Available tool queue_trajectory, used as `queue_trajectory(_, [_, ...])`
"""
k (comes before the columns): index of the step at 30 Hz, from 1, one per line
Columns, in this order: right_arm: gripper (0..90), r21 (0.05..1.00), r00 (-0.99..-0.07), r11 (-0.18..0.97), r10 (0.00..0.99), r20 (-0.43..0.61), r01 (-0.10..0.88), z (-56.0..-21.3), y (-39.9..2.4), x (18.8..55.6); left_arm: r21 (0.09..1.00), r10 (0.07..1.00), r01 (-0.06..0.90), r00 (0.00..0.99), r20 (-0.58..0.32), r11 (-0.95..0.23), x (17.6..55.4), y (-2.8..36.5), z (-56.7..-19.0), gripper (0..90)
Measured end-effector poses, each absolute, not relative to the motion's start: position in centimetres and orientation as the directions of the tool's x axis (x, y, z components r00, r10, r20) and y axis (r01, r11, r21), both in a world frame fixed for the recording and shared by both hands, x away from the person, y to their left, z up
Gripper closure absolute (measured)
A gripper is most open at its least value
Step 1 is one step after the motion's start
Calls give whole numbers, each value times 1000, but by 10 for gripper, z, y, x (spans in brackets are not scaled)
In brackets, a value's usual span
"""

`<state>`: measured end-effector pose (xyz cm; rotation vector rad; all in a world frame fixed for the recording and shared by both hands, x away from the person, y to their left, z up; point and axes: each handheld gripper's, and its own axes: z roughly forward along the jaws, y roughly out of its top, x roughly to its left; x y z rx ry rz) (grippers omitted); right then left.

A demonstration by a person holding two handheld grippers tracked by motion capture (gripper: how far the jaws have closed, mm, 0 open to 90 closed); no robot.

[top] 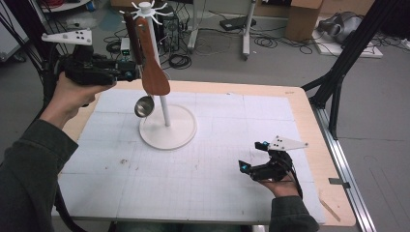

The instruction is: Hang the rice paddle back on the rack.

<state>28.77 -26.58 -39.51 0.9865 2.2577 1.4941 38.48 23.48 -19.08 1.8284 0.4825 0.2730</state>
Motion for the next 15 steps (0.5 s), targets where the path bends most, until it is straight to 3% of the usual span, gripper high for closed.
queue_trajectory(15, [11,884,-719,234,678,150,405,-395,-268,287,939,463,212,884,-66,-271,373,243,-222,523])
